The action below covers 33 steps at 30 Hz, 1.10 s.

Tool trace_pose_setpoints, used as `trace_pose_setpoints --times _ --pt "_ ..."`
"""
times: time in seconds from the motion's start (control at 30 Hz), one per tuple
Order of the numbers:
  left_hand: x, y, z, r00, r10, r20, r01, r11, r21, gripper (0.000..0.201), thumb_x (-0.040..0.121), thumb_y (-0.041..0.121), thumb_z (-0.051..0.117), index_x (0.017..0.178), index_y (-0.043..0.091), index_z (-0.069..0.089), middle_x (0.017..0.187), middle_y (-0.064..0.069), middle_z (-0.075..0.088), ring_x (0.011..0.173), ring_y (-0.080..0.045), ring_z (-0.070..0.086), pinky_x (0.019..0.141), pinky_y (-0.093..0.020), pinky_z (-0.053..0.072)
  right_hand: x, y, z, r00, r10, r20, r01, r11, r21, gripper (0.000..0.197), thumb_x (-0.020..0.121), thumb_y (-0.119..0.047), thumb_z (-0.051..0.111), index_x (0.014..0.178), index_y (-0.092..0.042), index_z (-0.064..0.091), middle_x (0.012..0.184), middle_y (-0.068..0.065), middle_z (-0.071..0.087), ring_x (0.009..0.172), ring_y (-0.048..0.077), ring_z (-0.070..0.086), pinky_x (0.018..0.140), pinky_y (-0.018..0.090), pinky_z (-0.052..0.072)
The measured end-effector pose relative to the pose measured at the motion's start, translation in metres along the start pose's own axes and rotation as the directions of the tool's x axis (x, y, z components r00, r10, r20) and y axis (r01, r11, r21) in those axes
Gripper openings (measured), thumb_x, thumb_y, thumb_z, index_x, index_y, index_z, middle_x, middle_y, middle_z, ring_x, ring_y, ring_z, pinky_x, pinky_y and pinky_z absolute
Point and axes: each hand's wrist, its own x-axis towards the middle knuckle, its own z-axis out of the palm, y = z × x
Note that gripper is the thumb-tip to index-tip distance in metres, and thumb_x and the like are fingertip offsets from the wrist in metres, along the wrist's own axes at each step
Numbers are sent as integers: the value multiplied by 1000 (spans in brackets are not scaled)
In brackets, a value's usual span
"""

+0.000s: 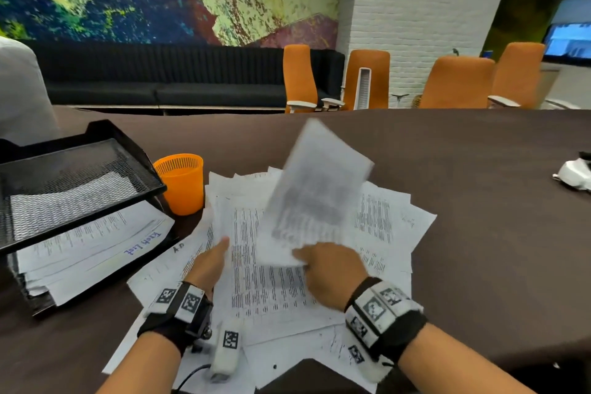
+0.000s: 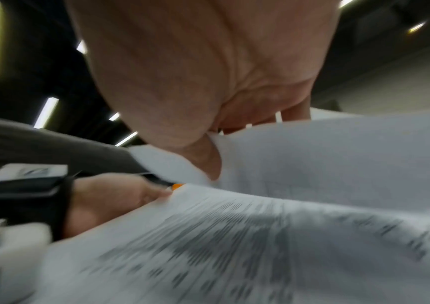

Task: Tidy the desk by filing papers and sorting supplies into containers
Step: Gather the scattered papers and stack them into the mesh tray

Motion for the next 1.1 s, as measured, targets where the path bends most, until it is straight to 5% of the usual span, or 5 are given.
trace_pose_setpoints --times 0.23,0.37,0.5,0.83,1.1 --pt "-20 7 8 943 98 319 40 916 -399 64 87 67 33 100 21 75 97 -14 75 89 -26 72 78 -42 56 -6 -13 30 933 -107 342 69 990 121 46 99 -46 39 143 -35 47 151 -3 43 139 27 38 114 40 31" --pt "-21 8 2 938 21 345 114 924 -365 81 78 82 39 129 23 60 129 -18 63 123 -42 55 105 -63 39 -7 -10 22 930 -39 365 -28 984 175 77 79 -84 40 142 -40 46 153 -13 39 140 17 38 114 36 30" --pt "-13 3 0 987 103 123 -108 993 38 26 88 25 71 110 14 65 119 -16 68 105 -35 65 99 -55 48 -13 -8 5 885 -135 445 -31 938 345 87 73 -88 44 148 -47 29 158 -14 29 145 14 29 117 40 22" --pt "-57 67 4 879 462 112 -413 859 -304 30 92 4 60 120 15 62 99 5 76 92 -14 73 74 -31 60 31 70 -55 959 284 -2 -67 234 970 89 61 -41 90 134 -8 52 124 13 67 107 27 68 91 42 54" --pt "-85 114 12 738 665 114 -577 709 -406 70 71 9 75 136 7 51 125 -4 68 118 -21 62 104 -44 46 18 56 -115 925 103 -365 303 379 874 36 77 -17 82 110 -10 71 111 8 73 108 23 68 96 36 53"
